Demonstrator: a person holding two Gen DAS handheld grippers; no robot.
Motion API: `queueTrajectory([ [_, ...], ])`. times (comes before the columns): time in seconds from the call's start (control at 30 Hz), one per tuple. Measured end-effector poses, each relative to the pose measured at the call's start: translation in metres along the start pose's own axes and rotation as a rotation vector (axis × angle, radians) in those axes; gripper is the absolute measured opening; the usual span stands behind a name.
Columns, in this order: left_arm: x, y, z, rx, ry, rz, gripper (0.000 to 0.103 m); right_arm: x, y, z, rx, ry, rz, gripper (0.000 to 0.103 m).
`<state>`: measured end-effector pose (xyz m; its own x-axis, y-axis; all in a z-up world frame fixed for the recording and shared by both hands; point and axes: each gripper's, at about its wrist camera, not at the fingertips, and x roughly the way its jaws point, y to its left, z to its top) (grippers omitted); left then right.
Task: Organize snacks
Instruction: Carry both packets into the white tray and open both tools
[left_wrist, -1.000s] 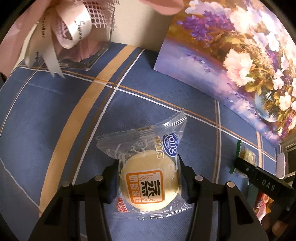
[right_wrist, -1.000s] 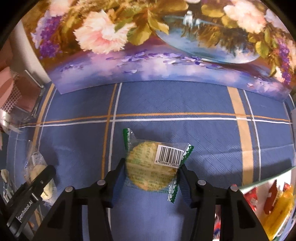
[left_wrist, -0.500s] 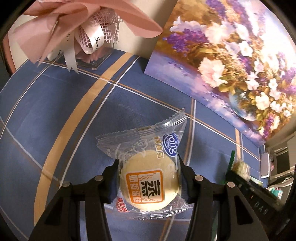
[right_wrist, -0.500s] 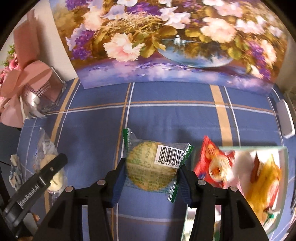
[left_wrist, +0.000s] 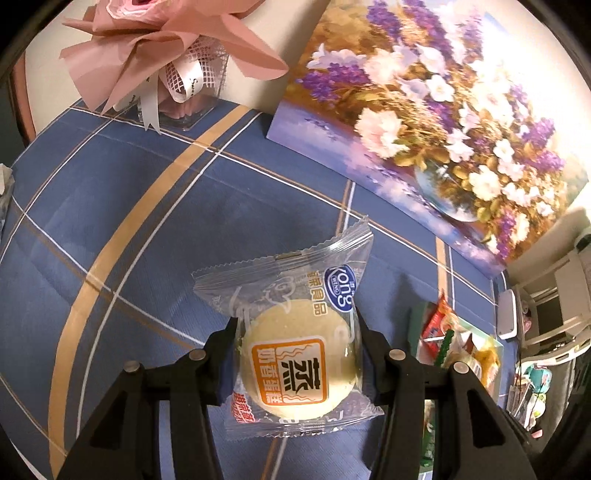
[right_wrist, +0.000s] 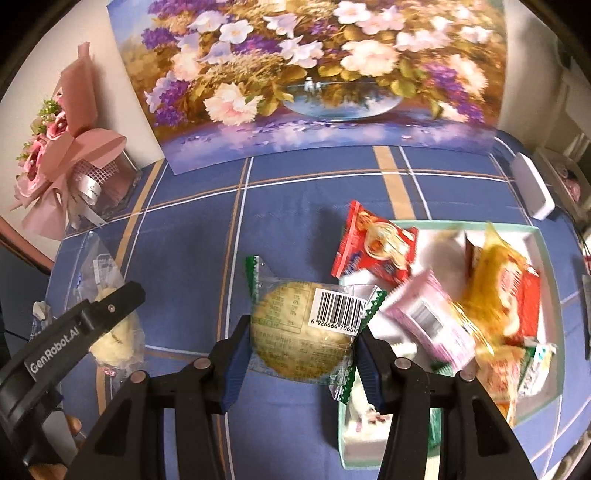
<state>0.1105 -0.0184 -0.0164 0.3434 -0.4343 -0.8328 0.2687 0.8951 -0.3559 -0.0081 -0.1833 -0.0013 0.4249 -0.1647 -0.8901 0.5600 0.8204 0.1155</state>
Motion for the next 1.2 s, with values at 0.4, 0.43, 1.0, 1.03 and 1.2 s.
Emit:
queueTrajectory([
  [0.4,-0.026,-0.040,-0.034,0.060,-0.031,-0.023,0.054,-0.029,-0.021,-0.028,0.033,-0.033,-0.005,0.055],
  [0.43,-0.028,-0.044,-0.036,0.068,-0.034,-0.023,0.054,-0.031,-0.022,-0.029,0.032,-0.034,-0.009,0.055],
  [1.0,-0.032,-0.106,-0.063,0.276,-0.049,-0.009,0.054,-0.047,-0.101,-0.030,0.174,-0.064,-0.056,0.055],
  [1.03,-0.031,-0.112,-0.066,0.292,-0.045,-0.013,0.054,-0.048,-0.109,-0.030,0.190,-0.067,-0.062,0.055],
  [1.2,-0.026,-0.136,-0.082,0.357,-0.025,-0.034,0.054,-0.055,-0.135,-0.032,0.249,-0.084,-0.076,0.055],
])
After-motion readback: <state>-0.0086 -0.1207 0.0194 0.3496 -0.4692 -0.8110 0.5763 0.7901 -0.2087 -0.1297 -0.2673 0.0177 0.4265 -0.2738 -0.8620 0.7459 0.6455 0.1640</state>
